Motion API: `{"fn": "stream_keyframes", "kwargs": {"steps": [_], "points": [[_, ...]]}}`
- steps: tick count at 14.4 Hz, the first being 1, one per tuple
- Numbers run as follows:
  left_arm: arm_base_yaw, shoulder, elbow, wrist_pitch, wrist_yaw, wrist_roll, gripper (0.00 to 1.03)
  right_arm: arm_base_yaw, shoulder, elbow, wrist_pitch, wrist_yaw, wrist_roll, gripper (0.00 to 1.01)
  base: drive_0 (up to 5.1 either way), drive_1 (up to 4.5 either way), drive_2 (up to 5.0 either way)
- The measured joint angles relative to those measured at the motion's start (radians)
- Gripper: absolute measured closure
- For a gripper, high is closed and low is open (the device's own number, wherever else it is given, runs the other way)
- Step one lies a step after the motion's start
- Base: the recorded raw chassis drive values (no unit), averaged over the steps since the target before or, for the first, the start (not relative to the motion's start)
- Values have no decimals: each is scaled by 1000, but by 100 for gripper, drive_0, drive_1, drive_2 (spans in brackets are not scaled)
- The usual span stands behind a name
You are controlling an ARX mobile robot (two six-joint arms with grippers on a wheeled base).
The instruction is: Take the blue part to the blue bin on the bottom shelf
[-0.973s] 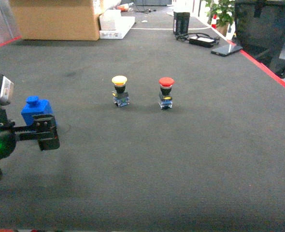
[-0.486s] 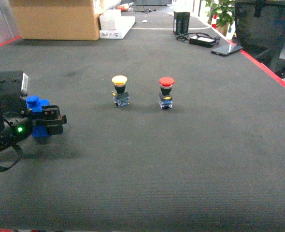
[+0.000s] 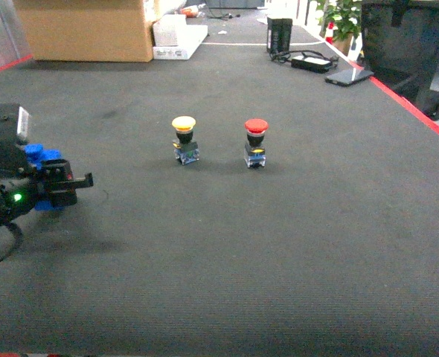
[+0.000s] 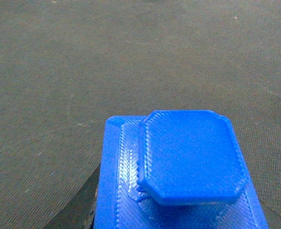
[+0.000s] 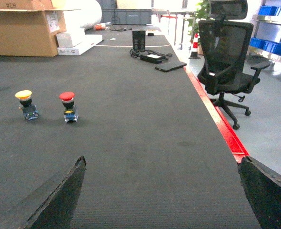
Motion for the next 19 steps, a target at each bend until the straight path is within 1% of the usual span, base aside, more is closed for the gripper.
{"fn": "stream_keyframes", "kwargs": {"steps": [1, 2, 3, 4, 5, 6, 7, 8, 9, 10, 11, 12, 13, 14, 19], "points": [[-10, -63, -111, 98, -49, -2, 59, 0, 0, 0, 0, 0, 0, 3, 0, 0, 0], [-22, -156, -245, 215, -71, 3, 59, 0, 0, 0, 0, 0, 0, 3, 0, 0, 0], [-39, -282, -378, 291, -83, 9, 59, 0, 0, 0, 0, 0, 0, 3, 0, 0, 0], [-59, -497, -522, 217, -93, 7, 59, 0, 0, 0, 0, 0, 0, 3, 0, 0, 0], [-83, -695, -631, 99, -106, 8, 59, 0, 0, 0, 0, 0, 0, 3, 0, 0, 0], [-101, -877, -695, -29, -130, 8, 59, 0, 0, 0, 0, 0, 0, 3, 0, 0, 0], [-117, -1075, -724, -175, -172, 9, 59, 0, 0, 0, 0, 0, 0, 3, 0, 0, 0], [-144, -1351, -720, -367, -232, 9, 59, 0, 0, 0, 0, 0, 0, 3, 0, 0, 0], [-195, -1575, -706, -544, -282, 9, 59, 0, 0, 0, 0, 0, 0, 3, 0, 0, 0], [-257, -1747, -702, -681, -344, 14, 59, 0, 0, 0, 0, 0, 0, 3, 0, 0, 0], [-319, -1864, -697, -785, -401, 13, 59, 0, 0, 0, 0, 0, 0, 3, 0, 0, 0], [-372, -1941, -697, -822, -457, 16, 59, 0, 0, 0, 0, 0, 0, 3, 0, 0, 0], [-413, -1960, -694, -821, -499, 18, 59, 0, 0, 0, 0, 0, 0, 3, 0, 0, 0], [-428, -1953, -694, -828, -512, 18, 59, 0, 0, 0, 0, 0, 0, 3, 0, 0, 0], [-427, -1943, -694, -835, -515, 18, 59, 0, 0, 0, 0, 0, 0, 3, 0, 0, 0]]}}
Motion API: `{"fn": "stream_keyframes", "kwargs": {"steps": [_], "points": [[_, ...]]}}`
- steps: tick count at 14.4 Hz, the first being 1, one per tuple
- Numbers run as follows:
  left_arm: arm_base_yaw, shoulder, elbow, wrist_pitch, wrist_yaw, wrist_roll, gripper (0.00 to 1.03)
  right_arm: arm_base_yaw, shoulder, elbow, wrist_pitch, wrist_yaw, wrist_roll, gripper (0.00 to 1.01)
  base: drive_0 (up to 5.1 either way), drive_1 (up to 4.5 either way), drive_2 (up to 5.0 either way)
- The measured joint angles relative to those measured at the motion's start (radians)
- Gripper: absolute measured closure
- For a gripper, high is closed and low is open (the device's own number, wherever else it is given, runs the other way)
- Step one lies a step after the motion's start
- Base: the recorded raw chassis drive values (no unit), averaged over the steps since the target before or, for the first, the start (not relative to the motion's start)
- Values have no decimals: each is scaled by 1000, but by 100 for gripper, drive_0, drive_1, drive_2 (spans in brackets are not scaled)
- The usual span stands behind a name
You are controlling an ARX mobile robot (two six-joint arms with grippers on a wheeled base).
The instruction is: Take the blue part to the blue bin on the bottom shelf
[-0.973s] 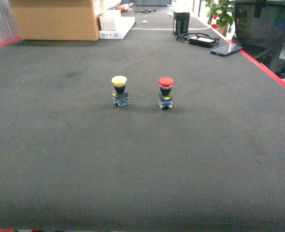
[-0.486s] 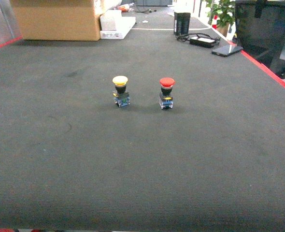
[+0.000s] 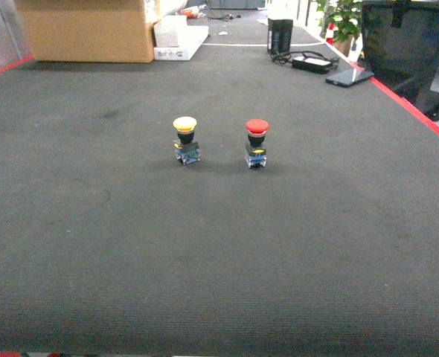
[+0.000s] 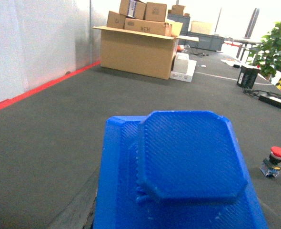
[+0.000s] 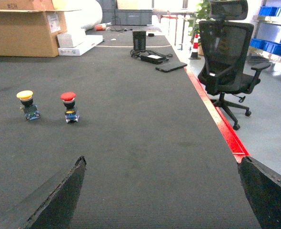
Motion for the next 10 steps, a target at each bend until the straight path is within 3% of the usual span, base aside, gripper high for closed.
{"fn": "stream_keyframes", "kwargs": {"steps": [4, 10], "points": [[0, 0, 0, 2, 0, 0, 59, 0, 0, 0, 0, 0, 0, 3, 8, -358, 374], [1, -3, 0, 1, -4, 2, 59, 0, 0, 0, 0, 0, 0, 3, -166, -166, -166]]}}
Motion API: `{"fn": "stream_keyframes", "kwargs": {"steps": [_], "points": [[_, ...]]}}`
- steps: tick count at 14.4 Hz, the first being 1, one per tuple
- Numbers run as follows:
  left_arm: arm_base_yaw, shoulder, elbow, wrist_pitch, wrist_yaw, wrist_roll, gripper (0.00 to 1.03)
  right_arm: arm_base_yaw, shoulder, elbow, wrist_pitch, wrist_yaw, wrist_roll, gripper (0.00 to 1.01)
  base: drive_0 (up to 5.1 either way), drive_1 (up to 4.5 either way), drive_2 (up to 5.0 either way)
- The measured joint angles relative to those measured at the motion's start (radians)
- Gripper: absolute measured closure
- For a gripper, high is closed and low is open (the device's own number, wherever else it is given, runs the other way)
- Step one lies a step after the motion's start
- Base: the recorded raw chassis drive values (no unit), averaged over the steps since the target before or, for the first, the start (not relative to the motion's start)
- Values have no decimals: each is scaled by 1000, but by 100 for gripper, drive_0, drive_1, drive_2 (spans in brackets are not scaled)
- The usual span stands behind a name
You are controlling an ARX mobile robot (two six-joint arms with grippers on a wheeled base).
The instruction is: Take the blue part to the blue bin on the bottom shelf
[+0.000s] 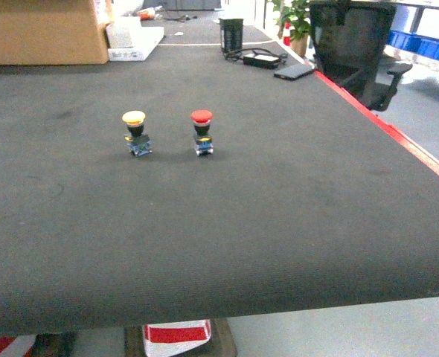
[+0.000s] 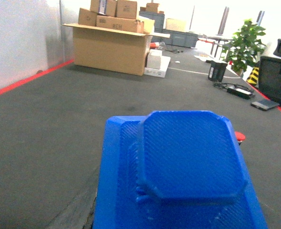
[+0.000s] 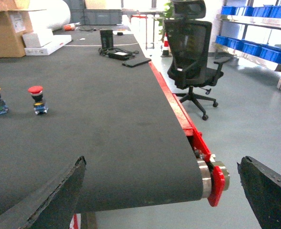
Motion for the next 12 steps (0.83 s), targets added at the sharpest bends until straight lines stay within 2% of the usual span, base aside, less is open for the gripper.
{"fn": "stream_keyframes", "kwargs": {"steps": [12], "points": [[-1, 0, 0, 0, 0, 7, 60, 0, 0, 0, 0, 0, 0, 3, -162, -162, -162]]}}
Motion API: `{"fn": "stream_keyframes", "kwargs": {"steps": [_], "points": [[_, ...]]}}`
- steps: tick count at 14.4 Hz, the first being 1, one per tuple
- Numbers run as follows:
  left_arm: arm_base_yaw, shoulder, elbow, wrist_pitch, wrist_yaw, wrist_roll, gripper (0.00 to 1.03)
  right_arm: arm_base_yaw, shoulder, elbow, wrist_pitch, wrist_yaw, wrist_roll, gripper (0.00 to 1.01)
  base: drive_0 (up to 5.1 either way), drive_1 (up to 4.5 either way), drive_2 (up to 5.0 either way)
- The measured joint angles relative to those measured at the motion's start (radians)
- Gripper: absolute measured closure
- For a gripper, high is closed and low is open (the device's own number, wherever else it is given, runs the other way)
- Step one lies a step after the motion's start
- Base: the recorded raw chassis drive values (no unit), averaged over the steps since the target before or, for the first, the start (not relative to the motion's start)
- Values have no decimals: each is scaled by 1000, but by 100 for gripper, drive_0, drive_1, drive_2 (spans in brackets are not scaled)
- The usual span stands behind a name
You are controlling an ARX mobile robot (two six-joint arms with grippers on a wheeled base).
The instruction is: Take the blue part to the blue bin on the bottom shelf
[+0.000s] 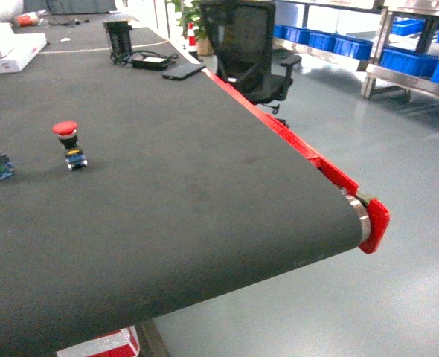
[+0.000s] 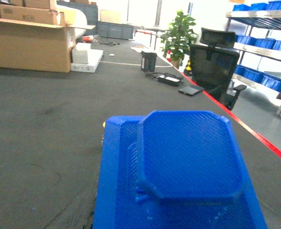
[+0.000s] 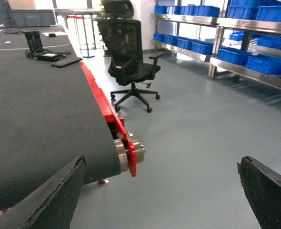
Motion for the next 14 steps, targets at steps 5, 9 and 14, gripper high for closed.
{"fn": "stream_keyframes", "kwargs": {"steps": [5, 9, 14], "points": [[0, 0, 0, 0, 0, 0, 60, 0, 0, 0, 0, 0, 0, 3, -158, -158, -158], [0, 0, 0, 0, 0, 0, 60, 0, 0, 0, 0, 0, 0, 3, -162, -162, -162], [0, 0, 0, 0, 0, 0, 60, 0, 0, 0, 0, 0, 0, 3, -159, -159, -159]]}}
